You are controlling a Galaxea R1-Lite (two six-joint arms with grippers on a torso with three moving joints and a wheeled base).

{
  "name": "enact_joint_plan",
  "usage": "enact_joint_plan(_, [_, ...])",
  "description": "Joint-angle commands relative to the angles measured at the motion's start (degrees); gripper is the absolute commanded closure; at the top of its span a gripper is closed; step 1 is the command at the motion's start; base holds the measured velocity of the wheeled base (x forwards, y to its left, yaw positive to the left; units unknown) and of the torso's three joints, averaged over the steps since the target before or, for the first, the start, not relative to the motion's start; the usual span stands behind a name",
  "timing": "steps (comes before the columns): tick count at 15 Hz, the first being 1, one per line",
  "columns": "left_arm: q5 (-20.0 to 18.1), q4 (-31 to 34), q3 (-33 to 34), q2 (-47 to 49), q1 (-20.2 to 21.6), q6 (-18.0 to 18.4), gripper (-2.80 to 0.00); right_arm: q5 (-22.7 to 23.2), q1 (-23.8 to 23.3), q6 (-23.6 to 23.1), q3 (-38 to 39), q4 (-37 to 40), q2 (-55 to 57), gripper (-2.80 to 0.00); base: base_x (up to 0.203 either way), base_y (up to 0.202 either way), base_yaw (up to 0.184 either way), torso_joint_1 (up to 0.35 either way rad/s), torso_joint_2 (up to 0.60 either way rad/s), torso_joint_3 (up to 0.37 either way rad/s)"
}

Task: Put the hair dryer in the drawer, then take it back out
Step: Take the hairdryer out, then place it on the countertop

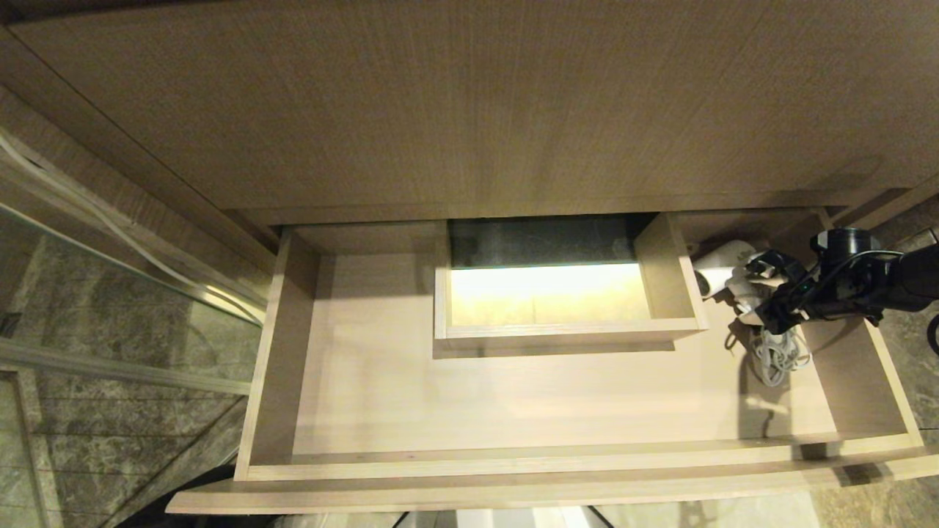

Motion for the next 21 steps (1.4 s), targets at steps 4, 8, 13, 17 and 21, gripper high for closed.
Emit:
enact_joint_plan(4, [0.0, 0.0, 0.1, 0.0, 0.0, 0.0, 0.0, 0.0, 0.0, 0.1, 3.0, 3.1, -7.6, 0.0, 0.0, 0.0, 0.0, 0.0, 0.0, 0.0])
enact_joint_plan(8, [0.0, 0.0, 0.1, 0.0, 0.0, 0.0, 0.0, -0.4, -0.2, -0.1, 7.8, 15.0, -19.6, 0.0, 0.0, 0.0, 0.0, 0.0, 0.0, 0.0])
enact_joint_plan(13, [0.0, 0.0, 0.0, 0.0, 0.1, 0.0, 0.0, -8.2, -1.8, -0.5, 14.3, 31.9, -36.5, 0.0, 0.0, 0.0, 0.0, 0.0, 0.0, 0.0])
enact_joint_plan(17, [0.0, 0.0, 0.1, 0.0, 0.0, 0.0, 0.0, -14.3, -2.4, -1.7, 20.1, 46.5, -52.5, 0.0, 0.0, 0.0, 0.0, 0.0, 0.0, 0.0])
enact_joint_plan(21, [0.0, 0.0, 0.1, 0.0, 0.1, 0.0, 0.0, -17.1, -4.5, -7.0, 24.3, 55.8, -72.6, 0.0, 0.0, 0.0, 0.0, 0.0, 0.0, 0.0])
